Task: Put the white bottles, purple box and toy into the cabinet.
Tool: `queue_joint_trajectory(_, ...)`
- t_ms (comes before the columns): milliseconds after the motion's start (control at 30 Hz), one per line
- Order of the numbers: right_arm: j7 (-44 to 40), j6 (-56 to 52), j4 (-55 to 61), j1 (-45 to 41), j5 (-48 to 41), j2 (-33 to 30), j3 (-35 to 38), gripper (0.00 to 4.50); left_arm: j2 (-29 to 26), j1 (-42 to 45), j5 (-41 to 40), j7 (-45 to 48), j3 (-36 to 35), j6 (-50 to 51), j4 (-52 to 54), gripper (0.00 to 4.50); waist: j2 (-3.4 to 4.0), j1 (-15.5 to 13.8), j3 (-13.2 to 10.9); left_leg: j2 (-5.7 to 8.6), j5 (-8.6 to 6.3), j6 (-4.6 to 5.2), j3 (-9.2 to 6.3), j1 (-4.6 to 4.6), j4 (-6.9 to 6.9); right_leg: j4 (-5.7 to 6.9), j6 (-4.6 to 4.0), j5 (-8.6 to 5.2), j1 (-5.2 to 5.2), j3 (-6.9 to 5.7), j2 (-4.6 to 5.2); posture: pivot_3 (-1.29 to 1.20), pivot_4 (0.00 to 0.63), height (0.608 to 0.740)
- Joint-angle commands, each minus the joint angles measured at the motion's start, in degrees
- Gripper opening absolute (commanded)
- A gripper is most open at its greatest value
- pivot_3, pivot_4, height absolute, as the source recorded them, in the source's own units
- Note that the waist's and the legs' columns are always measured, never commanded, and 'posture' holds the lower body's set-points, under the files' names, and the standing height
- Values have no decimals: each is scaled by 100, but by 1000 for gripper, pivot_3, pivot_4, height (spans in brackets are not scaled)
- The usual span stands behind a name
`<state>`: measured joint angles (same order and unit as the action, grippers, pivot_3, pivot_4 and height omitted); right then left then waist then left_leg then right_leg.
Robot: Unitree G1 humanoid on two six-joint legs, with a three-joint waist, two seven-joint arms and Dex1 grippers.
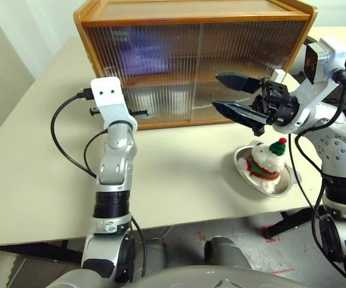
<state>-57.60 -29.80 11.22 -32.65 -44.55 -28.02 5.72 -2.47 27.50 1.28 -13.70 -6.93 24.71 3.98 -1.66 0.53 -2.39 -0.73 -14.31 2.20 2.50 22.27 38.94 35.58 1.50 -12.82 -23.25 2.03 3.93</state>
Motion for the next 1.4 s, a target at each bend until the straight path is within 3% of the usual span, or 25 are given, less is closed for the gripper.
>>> queue_joint_trajectory(33, -50, 94, -50, -74, 32, 14, -20, 4500, 67, -7, -188, 170, -65, -31, 68, 20, 0, -3, 0, 0, 0, 0, 0, 0, 0, 0, -1, 0, -1, 0, -1, 44, 0, 740)
queue_joint_trajectory(300, -36, 96, -54, -87, 46, -29, 34, 4500, 98, -352, -1424, 1796, 353, 309, 1163, 20, -2, -23, 0, 1, 0, 0, 8, 6, -1, -4, -2, -1, 0, 6, 2, 24, 0, 740)
queue_joint_trajectory(433, -21, 138, -39, -30, 73, -29, 46, 4500, -286, -345, -1655, 2777, 675, -38, 1140, 189, -2, -8, 0, 2, 2, 3, 12, 5, -1, -4, -6, -5, -1, 10, -1, 10, 0, 740)
queue_joint_trajectory(500, 37, 153, -25, -34, 80, -50, 99, 4500, -470, -90, -1498, 3167, 859, -594, 843, 611, -2, -4, -1, 3, 5, 9, 12, 4, -1, -3, -6, -7, -1, 9, -2, 10, 0, 740)
queue_joint_trajectory(833, 579, 429, -81, 578, 500, -557, 738, 4500, -560, 389, -2713, 4324, 659, -378, 520, 4477, -1, 27, 0, 5, 12, 21, 24, 4, 0, -4, 16, -23, -1, 18, -3, -58, 0, 740)
queue_joint_trajectory(1033, 1219, 374, -344, 970, 919, -800, 1056, 4500, -726, 451, -3384, 4661, 476, 55, 709, 4477, -1, 139, 0, 4, 14, 24, 34, 3, -1, -4, 26, -29, -3, 33, -3, -59, 0, 740)
queue_joint_trajectory(1167, 1506, 604, -780, 1110, 1309, -843, 1124, 4500, -942, 417, -3416, 4719, 436, 100, 765, 4477, -1, 180, 0, 8, 14, 24, 42, -3, -1, -3, 30, -26, -1, 43, -5, -49, 0, 740)
queue_joint_trajectory(1400, 2163, 1039, -1769, 655, 1804, -534, 1095, 4500, -1180, 334, -3367, 4673, 382, 57, 780, 4477, 0, 181, 0, 9, 15, 26, 49, -11, 0, 0, 32, -19, -2, 58, -16, -17, 0, 740)
